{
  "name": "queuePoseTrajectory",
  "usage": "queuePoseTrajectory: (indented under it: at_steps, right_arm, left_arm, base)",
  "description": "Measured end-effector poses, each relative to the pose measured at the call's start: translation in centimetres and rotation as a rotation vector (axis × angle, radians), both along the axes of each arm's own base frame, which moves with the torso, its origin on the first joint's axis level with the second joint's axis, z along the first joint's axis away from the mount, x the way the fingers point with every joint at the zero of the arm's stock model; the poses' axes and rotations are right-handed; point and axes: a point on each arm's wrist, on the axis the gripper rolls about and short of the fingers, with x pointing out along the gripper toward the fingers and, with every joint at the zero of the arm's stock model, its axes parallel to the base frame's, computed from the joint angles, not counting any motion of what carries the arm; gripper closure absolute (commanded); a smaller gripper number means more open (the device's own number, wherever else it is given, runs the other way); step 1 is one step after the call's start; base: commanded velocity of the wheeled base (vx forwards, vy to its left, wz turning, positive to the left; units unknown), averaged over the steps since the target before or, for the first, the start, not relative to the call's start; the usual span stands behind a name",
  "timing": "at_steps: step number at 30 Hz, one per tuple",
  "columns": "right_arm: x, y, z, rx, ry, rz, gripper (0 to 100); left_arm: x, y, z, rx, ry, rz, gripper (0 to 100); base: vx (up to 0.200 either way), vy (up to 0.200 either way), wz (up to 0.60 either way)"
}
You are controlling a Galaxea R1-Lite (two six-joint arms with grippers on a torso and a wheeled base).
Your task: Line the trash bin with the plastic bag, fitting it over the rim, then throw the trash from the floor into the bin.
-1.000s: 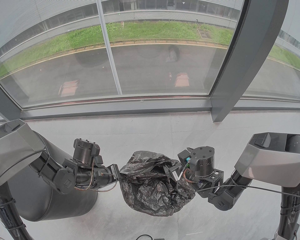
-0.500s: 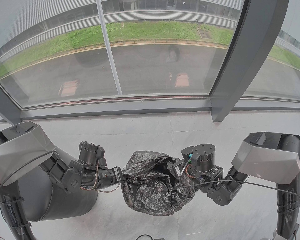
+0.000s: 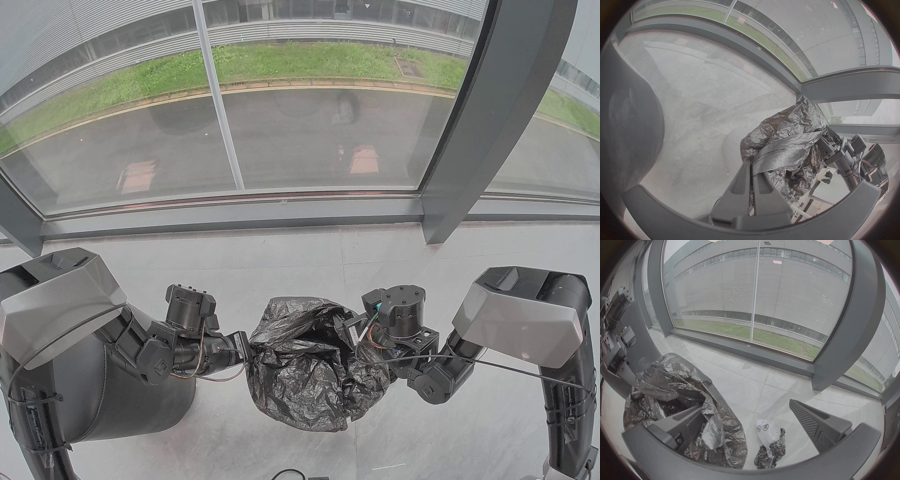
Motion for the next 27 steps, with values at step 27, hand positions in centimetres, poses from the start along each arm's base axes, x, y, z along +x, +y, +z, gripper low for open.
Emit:
queuePoseTrajectory:
  at_steps: [27]
  right_arm:
    - [1.9, -1.3, -1.6, 0.062, 0.037, -0.006, 0]
  left_arm:
    - [1.4, -0.4, -1.1, 0.002, -0.004, 0.007, 100]
  base:
    - [0.000, 0.000, 0.00]
